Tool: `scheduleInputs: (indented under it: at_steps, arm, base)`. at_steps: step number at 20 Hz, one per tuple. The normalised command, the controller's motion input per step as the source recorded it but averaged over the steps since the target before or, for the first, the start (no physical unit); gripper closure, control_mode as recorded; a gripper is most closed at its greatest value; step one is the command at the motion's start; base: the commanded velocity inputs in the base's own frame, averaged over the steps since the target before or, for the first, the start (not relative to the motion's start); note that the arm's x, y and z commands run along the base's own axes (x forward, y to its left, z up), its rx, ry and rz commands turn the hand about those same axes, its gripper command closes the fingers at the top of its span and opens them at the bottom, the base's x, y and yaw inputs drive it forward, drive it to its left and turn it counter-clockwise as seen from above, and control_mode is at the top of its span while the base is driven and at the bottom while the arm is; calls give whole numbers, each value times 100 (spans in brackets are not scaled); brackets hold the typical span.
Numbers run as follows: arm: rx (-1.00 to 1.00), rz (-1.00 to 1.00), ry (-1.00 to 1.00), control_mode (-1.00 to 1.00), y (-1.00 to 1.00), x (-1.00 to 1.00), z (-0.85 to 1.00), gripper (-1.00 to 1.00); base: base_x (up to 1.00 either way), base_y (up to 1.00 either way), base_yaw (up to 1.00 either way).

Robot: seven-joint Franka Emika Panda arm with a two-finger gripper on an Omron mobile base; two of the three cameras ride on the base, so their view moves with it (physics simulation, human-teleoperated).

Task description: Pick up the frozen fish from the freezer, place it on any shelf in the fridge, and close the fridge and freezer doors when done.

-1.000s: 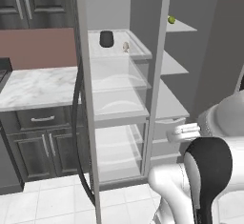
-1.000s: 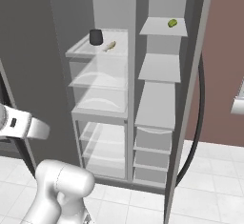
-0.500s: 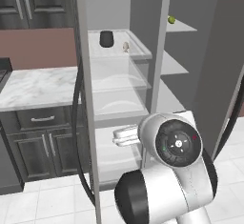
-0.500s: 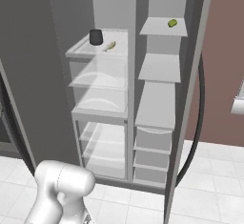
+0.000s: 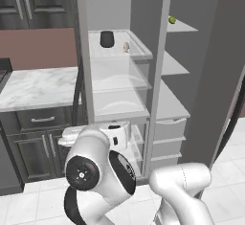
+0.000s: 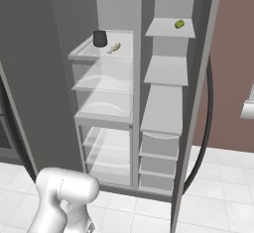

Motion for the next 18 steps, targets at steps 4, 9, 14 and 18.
scheduleInputs:
  at_steps: [4, 9, 14, 18]
  arm:
    - [0, -18, -25, -100, 100, 90, -28, -100]
    - [-1, -18, -11, -100, 68, 44, -7, -100]
    - [0, -16, 0, -100, 36, 29, -8, -100]
    - [3, -31, 0, -100, 37, 38, -41, -100]
  base:
    - [0, 0, 0]
    - [0, 0, 0]
    - [0, 0, 0]
    - [0, 0, 0]
